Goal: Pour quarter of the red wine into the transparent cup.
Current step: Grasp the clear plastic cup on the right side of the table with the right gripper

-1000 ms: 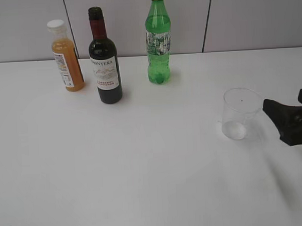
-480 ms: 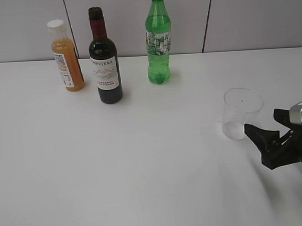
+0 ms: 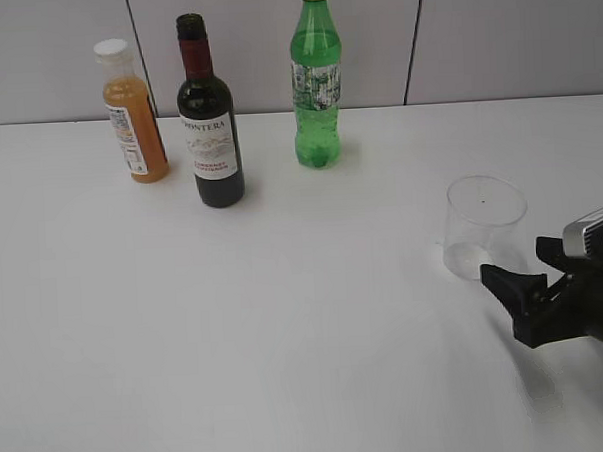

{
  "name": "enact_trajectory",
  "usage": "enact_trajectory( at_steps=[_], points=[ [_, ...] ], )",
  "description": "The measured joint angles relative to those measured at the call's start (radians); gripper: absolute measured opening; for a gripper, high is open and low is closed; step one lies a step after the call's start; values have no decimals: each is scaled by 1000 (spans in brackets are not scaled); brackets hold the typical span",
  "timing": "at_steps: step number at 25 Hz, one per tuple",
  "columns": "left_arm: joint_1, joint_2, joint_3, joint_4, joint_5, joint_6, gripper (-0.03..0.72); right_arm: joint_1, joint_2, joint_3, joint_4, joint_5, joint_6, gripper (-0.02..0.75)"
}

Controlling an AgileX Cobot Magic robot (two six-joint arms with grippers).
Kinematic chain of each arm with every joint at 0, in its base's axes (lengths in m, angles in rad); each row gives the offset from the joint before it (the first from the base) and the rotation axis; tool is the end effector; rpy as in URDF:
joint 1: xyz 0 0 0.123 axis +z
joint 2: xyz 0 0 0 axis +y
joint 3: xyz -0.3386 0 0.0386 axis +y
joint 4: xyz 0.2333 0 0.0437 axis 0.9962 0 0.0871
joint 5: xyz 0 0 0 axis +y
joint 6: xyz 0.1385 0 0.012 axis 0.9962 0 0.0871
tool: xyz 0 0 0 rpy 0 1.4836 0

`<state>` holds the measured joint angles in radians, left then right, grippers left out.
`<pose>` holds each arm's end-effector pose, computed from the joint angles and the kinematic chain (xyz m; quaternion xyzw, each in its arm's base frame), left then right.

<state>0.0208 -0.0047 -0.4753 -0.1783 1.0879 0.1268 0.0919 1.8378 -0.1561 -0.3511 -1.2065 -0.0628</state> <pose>-0.0321 -0.0225 0.2389 0.0494 0.8605 -0.0519 0.5045 0.2597 0.0688 0.1502 -0.2054 0.8039 0.1088 0.5474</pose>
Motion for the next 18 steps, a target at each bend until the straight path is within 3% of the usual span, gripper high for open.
enact_trajectory(
  at_steps=[14,18],
  points=[
    [0,0,0,-1,0,0,589,0,134,-104,-9,0,42,614],
    [0,0,0,-1,0,0,589,0,174,-117,-8,0,29,659]
  ],
)
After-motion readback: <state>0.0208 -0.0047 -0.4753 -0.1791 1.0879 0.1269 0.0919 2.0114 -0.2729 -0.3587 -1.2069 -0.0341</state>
